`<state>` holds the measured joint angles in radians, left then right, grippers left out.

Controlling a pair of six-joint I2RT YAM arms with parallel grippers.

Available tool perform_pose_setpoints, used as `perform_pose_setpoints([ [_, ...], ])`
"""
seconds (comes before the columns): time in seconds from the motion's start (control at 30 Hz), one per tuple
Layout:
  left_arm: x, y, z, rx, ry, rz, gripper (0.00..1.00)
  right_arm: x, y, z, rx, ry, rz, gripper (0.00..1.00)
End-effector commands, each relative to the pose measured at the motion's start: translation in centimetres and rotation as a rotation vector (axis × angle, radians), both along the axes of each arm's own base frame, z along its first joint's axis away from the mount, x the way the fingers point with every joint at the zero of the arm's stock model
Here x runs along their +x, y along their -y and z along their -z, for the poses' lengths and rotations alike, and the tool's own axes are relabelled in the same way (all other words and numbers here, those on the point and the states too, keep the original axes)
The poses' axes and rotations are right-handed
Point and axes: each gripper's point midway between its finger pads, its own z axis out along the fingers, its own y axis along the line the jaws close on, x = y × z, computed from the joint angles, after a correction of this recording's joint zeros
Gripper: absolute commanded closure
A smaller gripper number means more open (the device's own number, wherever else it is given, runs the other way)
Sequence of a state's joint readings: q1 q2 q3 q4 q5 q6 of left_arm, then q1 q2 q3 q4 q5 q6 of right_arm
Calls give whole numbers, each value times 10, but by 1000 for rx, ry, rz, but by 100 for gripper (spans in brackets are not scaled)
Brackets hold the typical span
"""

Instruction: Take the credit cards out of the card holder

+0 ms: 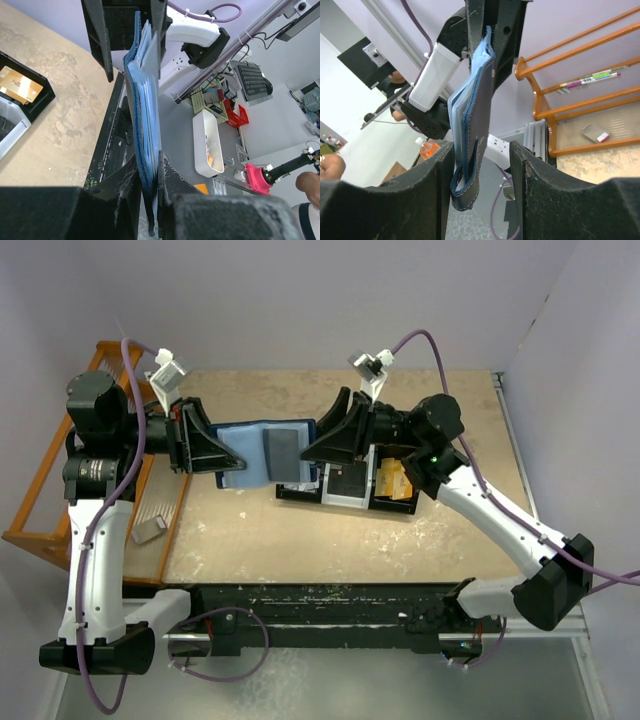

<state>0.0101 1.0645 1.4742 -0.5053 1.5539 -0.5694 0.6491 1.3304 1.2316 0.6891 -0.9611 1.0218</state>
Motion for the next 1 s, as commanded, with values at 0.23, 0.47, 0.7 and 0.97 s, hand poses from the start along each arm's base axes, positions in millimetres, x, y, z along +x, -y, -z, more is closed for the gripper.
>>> perform_pose_setpoints([
  [0.23, -19, -3, -4, -3, 47, 122, 98, -32, -3, -21, 81, 84, -79, 54],
  [0.47, -23, -3, -7, -1, 53, 127, 98, -38, -3, -21, 72, 85, -103, 61],
  [0.7, -26, -3, -7, 0, 52, 140, 98, -60, 8, -18, 38, 124, -232, 63],
  [0.97, -31, -4, -8, 2, 56, 155, 98, -39, 17, -17, 26, 85, -185, 68],
])
